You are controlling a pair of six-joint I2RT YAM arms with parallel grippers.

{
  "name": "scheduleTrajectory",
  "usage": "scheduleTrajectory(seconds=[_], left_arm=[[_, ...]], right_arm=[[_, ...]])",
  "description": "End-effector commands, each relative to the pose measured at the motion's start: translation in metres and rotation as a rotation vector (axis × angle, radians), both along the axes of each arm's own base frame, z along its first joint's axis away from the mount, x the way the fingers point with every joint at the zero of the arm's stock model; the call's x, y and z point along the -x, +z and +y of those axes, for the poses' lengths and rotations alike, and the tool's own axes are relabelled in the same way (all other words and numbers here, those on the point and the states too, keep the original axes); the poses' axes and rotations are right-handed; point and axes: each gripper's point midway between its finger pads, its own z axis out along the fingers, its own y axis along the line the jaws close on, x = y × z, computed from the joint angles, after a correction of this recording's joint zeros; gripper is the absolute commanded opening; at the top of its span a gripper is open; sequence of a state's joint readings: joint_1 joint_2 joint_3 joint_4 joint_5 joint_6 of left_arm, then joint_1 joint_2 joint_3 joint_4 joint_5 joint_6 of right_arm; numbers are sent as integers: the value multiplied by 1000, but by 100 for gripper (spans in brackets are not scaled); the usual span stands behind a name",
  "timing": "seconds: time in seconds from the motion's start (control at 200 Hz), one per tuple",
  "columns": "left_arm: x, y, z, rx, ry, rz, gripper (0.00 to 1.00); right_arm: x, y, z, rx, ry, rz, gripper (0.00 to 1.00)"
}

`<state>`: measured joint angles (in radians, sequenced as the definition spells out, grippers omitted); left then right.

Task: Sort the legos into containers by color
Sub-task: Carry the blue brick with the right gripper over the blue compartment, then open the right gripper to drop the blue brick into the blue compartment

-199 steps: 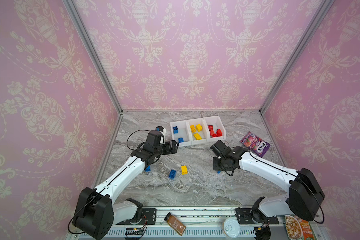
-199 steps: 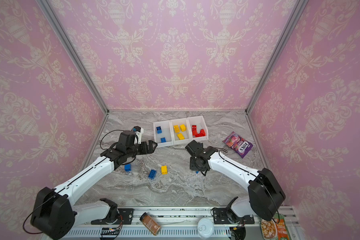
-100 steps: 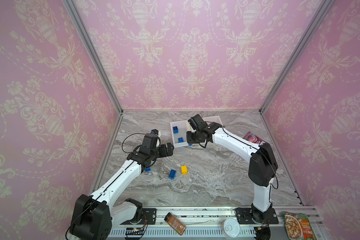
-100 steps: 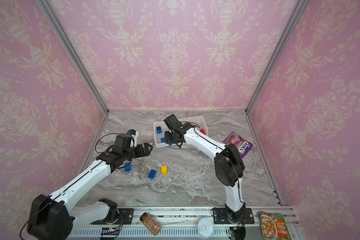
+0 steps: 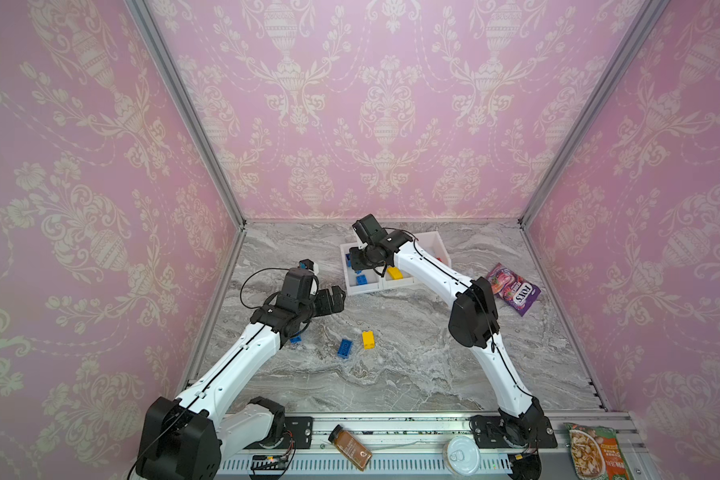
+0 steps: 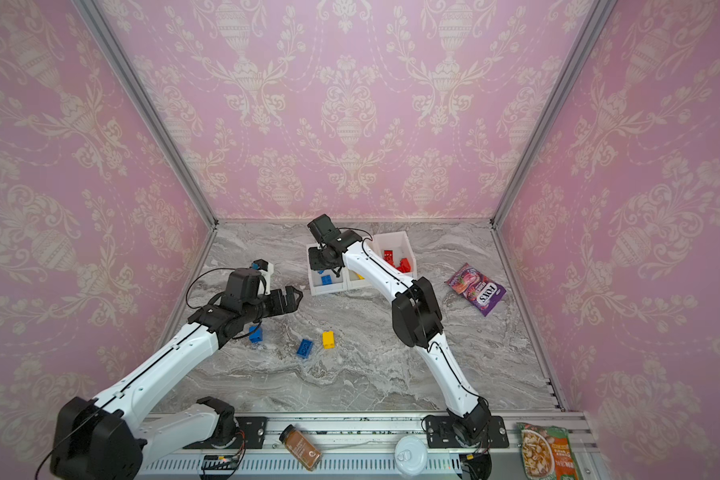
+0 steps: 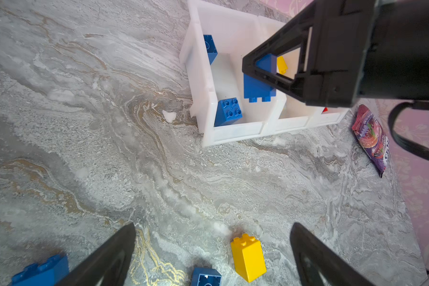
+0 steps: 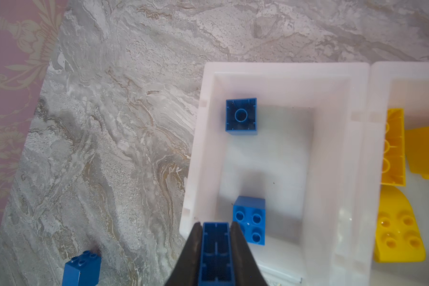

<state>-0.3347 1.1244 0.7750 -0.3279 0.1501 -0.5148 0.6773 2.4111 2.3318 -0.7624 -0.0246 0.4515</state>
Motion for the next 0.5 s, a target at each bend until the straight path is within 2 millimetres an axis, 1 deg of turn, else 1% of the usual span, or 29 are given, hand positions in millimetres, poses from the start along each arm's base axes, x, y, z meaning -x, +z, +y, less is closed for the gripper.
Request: scheduleTrajectory(seconds=[0.0,0.055,0.22,0.31,0.425,0.495], left_arm=[[6,-8,10,-14,38,27,99],[5,-7,10,-14,38,28,99],[4,-7,10,-16,40,28,99],[4,-6,10,-16,40,28,99],[4,-6,10,-16,42,26,99],[4,-6,11,-16,44,28,99]], right_arm=[[-4,-13,-5,33,9,31,20],[-6,-19,-5,38,7,40,20],[-10,-26,-9,50,-3,45,23],[-12,-25,-11,53,-7,41,28],[-12,-23,-13,53,-6,38,40],[-11,-19,-13,51,-5,33,42]])
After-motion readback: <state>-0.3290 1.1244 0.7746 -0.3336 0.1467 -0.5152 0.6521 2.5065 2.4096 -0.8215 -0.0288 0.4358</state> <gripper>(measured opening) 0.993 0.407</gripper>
